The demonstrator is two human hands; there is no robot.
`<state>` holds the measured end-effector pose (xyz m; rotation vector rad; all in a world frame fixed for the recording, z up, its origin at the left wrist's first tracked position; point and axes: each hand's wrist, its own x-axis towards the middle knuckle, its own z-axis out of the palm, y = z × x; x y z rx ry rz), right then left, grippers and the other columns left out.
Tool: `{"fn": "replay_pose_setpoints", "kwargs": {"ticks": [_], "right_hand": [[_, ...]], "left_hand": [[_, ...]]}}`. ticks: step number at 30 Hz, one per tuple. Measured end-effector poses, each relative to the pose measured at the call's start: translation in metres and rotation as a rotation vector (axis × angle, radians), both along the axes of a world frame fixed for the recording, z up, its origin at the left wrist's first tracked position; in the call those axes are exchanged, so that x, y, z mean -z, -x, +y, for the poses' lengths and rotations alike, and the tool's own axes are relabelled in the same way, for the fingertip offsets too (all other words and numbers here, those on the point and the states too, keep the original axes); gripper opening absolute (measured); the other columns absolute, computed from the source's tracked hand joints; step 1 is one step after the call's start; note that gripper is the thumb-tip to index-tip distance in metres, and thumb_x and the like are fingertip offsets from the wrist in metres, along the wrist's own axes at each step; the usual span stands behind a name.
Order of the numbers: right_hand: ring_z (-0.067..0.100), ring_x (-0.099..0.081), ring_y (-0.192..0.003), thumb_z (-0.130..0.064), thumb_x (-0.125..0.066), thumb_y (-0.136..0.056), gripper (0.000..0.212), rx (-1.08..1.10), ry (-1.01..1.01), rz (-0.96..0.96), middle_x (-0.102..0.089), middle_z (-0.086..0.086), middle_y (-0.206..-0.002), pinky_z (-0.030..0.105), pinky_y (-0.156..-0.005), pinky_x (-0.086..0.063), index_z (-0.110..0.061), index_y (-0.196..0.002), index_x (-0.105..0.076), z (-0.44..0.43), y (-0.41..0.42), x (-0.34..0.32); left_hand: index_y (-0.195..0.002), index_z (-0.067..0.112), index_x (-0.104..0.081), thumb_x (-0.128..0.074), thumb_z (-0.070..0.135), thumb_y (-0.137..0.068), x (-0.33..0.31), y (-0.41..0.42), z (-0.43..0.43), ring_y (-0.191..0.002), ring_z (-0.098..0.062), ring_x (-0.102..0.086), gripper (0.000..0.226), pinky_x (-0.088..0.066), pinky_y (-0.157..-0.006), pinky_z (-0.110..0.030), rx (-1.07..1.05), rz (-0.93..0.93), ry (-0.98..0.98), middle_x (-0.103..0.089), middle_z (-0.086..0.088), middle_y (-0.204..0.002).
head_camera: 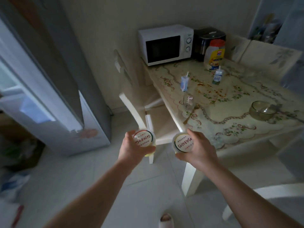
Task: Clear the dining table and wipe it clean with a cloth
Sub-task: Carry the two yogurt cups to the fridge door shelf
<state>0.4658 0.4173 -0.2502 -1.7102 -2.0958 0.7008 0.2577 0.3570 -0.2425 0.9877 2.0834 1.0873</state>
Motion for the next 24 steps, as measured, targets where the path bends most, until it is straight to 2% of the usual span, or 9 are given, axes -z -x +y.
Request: {"fn": "replay_pose_setpoints", "kwargs": {"ticks": [4,9,13,20,24], "right_hand": [[0.02,-0.041,-0.127,-0.045,-0.085,-0.053,0.111,-0.086,-0.015,0.053,-0.042,-0.003,-0.139,0.036,-0.101,-0.038,-0.028,-0.146,-0.028,-0.036,0.029,-0.003],[0.018,-0.042,-0.127,-0.045,-0.086,-0.051,0.105,-0.253,-0.035,0.099,-0.043,-0.004,-0.136,0.035,-0.1,-0.039,-0.028,-0.142,-0.036,-0.08,0.08,-0.016],[0.015,-0.04,-0.129,-0.049,-0.082,-0.053,0.103,-0.367,-0.08,0.046,-0.04,-0.008,-0.139,0.033,-0.1,-0.039,-0.029,-0.143,-0.035,-0.109,0.13,-0.028],[0.015,-0.043,-0.127,-0.049,-0.083,-0.053,0.104,-0.439,-0.156,0.071,-0.041,-0.007,-0.141,0.032,-0.101,-0.039,-0.028,-0.144,-0.036,-0.158,0.263,-0.046],[0.012,-0.045,-0.126,-0.047,-0.083,-0.056,0.098,-0.44,-0.199,0.127,-0.043,-0.01,-0.139,0.021,-0.088,-0.035,-0.028,-0.141,-0.04,-0.181,0.342,-0.053]], "left_hand": [[-0.132,0.023,-0.044,-0.092,0.029,-0.051,-0.005,0.019,-0.059,-0.102,-0.018,-0.057,0.095,-0.049,-0.087,-0.032,-0.105,0.037,-0.013,-0.057,0.001,-0.115],[-0.123,0.023,-0.046,-0.094,0.026,-0.05,-0.014,0.059,-0.114,-0.094,-0.016,-0.058,0.087,-0.045,-0.074,-0.026,-0.228,0.014,-0.039,-0.059,0.002,-0.106],[-0.117,0.027,-0.046,-0.093,0.022,-0.052,-0.021,0.102,-0.153,-0.091,-0.015,-0.058,0.08,-0.046,-0.074,-0.026,-0.309,-0.001,-0.062,-0.057,0.005,-0.098],[-0.117,0.027,-0.047,-0.092,0.022,-0.052,-0.034,0.231,-0.223,-0.089,-0.012,-0.057,0.08,-0.048,-0.074,-0.027,-0.397,0.02,-0.106,-0.058,0.004,-0.1],[-0.124,0.024,-0.047,-0.092,0.025,-0.051,-0.047,0.315,-0.254,-0.09,-0.012,-0.057,0.086,-0.048,-0.074,-0.027,-0.376,0.122,-0.091,-0.056,0.009,-0.097]]}}
